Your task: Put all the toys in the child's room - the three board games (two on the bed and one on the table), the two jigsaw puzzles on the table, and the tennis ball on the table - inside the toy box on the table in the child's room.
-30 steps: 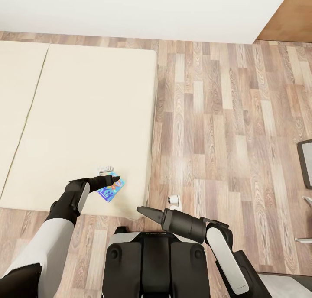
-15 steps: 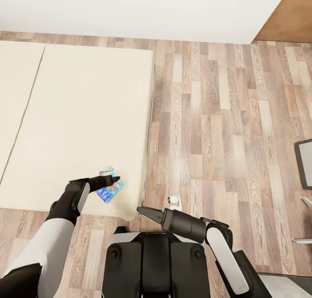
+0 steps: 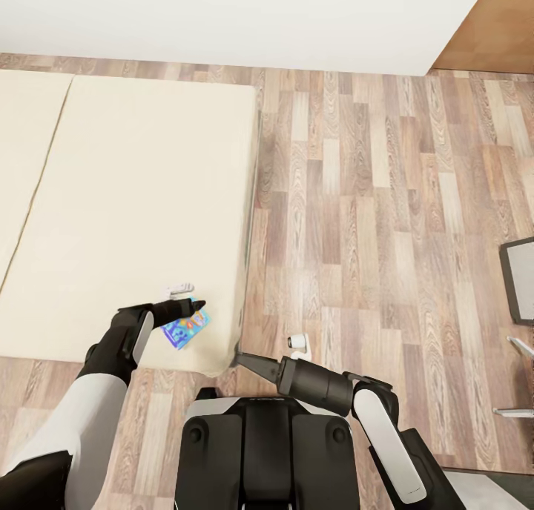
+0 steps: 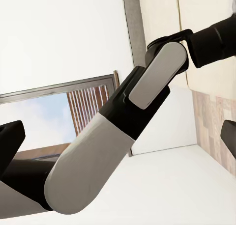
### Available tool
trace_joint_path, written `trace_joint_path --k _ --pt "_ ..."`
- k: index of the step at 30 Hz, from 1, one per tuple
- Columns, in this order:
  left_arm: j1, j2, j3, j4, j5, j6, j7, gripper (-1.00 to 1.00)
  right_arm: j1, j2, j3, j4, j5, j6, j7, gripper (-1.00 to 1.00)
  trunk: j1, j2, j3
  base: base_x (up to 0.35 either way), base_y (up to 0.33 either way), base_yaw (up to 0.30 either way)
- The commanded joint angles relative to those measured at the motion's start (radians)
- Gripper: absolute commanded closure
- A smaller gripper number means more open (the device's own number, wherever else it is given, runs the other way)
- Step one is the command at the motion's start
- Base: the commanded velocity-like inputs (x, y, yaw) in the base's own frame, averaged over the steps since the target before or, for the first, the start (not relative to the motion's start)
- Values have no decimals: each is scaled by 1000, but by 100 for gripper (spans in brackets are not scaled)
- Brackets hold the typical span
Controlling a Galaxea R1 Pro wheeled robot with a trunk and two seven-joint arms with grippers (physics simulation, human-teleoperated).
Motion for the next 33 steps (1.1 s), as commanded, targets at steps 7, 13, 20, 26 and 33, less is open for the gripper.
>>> trace_joint_path --k 7,13,20,26,33 --pt "0 -1 4 -13 -5 6 -7 -100 0 0 -1 0 -2 6 1 -100 1 -2 -1 0 -21 0" --pt "0 -2 3 -14 -5 8 -7 -100 0 1 0 0 -2 6 1 -100 1 -2 -1 0 -45 0" --pt "0 -3 4 -15 -5 8 -7 -100 0 0 0 0 -2 6 1 -100 1 -2 -1 0 -147 0" --pt "0 1 3 -20 -5 7 -11 -100 0 0 0 0 -2 6 1 -100 1 -2 -1 0 -12 0" --pt "7 9 7 -111 -1 31 -14 -100 0 0 0 0 -2 6 1 -100 1 -2 -1 0 0 0"
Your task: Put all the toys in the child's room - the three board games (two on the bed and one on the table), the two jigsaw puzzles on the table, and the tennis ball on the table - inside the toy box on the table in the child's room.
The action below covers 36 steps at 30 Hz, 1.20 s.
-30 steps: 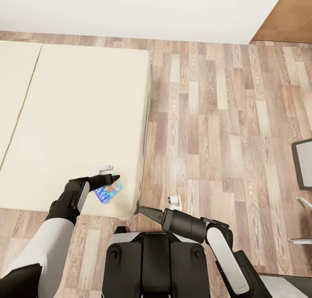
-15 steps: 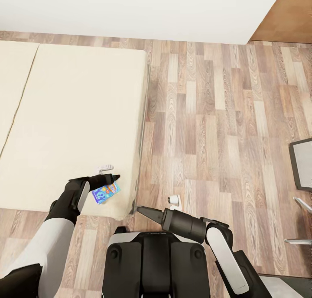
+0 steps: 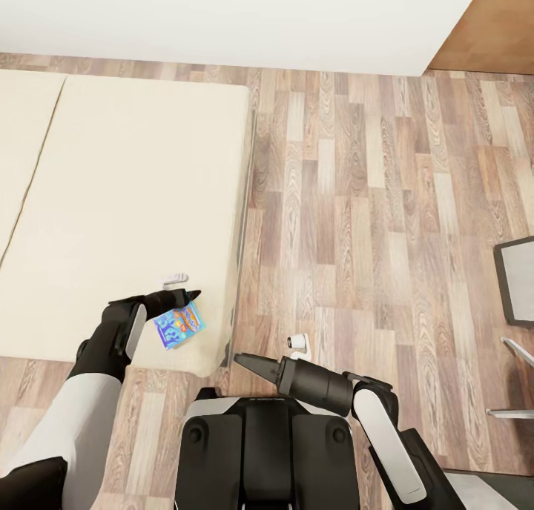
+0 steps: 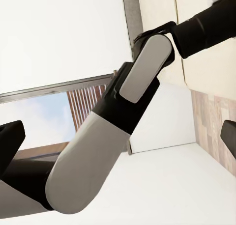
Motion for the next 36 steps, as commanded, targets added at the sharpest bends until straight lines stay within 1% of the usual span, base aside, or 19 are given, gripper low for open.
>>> trace_joint_path --k 1,3,5,14,19,21,23,28,33,36 --pt "1 2 4 -10 -6 22 -7 -100 0 0 -1 0 -2 6 1 -100 1 -1 -1 0 0 0" --pt "2 7 5 -17 -6 43 -7 -100 0 0 -1 0 -2 6 1 -100 1 -1 -1 0 0 0" --pt "4 18 6 -21 -7 59 -7 -100 0 0 -1 0 -2 6 1 -100 1 -1 -1 0 0 0" --pt "15 53 7 -22 -11 88 -7 -100 0 0 -1 0 -2 6 1 -100 1 -1 -1 0 0 0" --pt "29 59 7 -20 -10 98 -6 -100 0 0 -1 0 -2 5 1 -100 1 -1 -1 0 0 0" --pt "32 61 8 -20 -11 120 -5 -100 0 0 -2 0 -2 6 2 -100 1 -1 -1 0 0 0" --pt "35 70 8 -21 -10 150 -5 -100 0 0 -3 0 -2 6 2 -100 1 -1 -1 0 0 0" --pt "36 80 7 -23 -11 179 -5 -100 0 0 -2 0 -2 6 2 -100 1 -1 -1 0 0 0" --pt "37 88 8 -25 -13 227 -2 -100 0 -1 -3 0 -2 6 5 -100 1 -1 -1 0 0 0" --pt "37 91 7 -26 -14 241 -2 -100 0 -1 -4 0 -2 6 7 -100 1 -1 -1 0 0 0"
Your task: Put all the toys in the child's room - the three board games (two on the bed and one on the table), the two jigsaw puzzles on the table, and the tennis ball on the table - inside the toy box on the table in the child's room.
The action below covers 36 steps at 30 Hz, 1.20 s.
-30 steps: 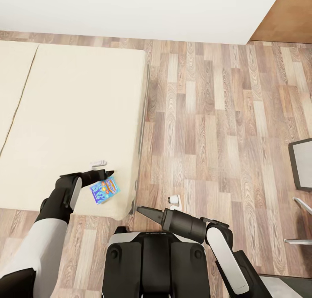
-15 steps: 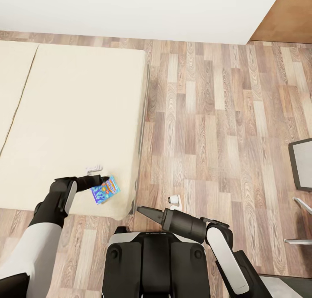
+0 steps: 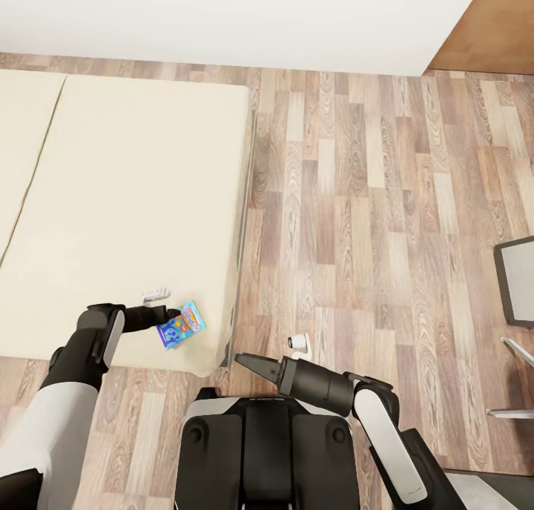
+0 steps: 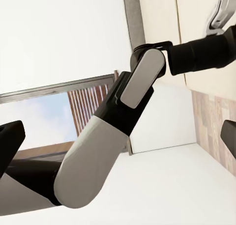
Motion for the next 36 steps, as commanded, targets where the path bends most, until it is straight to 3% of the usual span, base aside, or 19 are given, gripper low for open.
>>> trace_joint_path --k 1,16,23,32,36 --pt "0 1 2 -1 -6 9 -7 -100 0 0 -1 0 -2 6 1 -100 1 -2 -1 0 0 0" --pt "0 2 2 13 -4 16 -3 -100 0 0 -1 0 -2 6 0 -100 1 -2 -1 0 0 0" --pt "-2 3 4 80 -2 2 -1 -100 0 -1 -3 0 -2 6 1 -100 1 -2 -1 0 0 0" --pt "-2 4 3 92 -1 -3 -2 -100 0 -7 -7 0 -2 6 5 -100 1 -2 -1 0 0 0" --pt "-2 4 2 92 1 -38 -3 -100 0 -8 -7 0 -2 6 6 -100 1 -2 -1 0 0 0"
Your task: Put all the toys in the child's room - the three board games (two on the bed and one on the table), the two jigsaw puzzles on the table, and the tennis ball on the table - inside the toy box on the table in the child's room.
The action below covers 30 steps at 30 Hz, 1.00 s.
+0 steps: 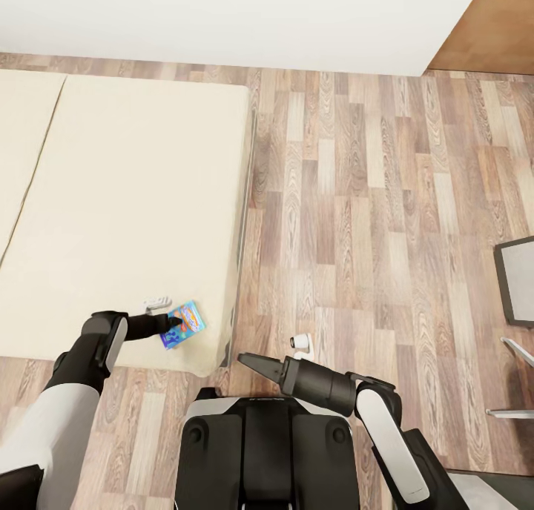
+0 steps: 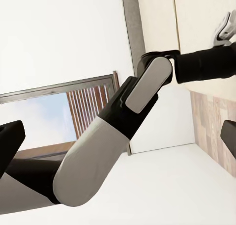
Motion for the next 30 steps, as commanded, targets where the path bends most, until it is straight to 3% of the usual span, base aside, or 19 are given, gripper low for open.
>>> trace_joint_path --k 1,30 --pt "0 -1 2 -1 -4 -9 -7 -100 0 0 -1 0 -2 6 1 -100 1 -2 -1 0 0 0" --pt "0 -3 2 -1 1 -30 -14 -100 0 -1 -1 0 -2 6 1 -100 1 -2 -1 0 -71 0"
